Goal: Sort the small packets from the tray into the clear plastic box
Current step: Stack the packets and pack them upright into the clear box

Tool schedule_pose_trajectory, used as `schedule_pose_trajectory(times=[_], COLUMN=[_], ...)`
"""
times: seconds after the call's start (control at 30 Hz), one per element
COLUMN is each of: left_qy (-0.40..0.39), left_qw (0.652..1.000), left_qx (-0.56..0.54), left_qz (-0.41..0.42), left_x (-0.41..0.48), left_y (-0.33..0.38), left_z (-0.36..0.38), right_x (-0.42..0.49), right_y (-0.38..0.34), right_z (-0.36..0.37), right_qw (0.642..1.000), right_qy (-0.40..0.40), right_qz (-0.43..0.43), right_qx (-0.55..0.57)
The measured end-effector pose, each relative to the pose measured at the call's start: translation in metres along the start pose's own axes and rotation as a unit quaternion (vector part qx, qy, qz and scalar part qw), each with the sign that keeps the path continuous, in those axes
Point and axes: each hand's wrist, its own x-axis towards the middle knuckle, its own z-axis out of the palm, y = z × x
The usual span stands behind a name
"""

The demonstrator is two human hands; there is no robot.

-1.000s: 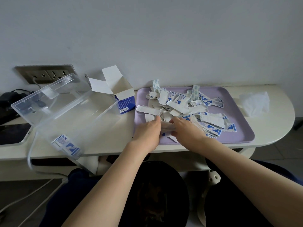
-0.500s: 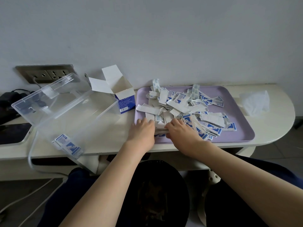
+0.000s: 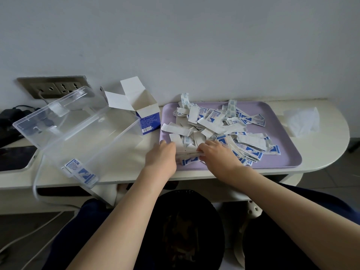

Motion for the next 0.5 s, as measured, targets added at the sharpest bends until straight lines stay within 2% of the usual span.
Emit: schedule_pose_trajectory(times=[0.13, 0.3, 0.5], left_qy=[0.006, -0.014, -0.015], left_qw=[0.999, 0.995, 0.999], left_qx=[-0.026, -0.101, -0.034], left_qz=[-0.028, -0.003, 0.001], left_x=[-0.0018, 0.0000, 0.0038], left_y=[-0.0015, -0.0003, -0.0073], left_z=[-0.0024, 0.0002, 0.0027], right_x=[0.0001, 0.0007, -0.0010], right_y=[-0.0007, -0.0019, -0.0036], right_z=[0.0000, 0.0005, 0.0022], right_qw=[1.000, 1.000, 1.000], right_qy=[0.004, 0.009, 0.015], right_qz=[0.004, 0.006, -0.003], right_qx=[0.012, 0.014, 0.005])
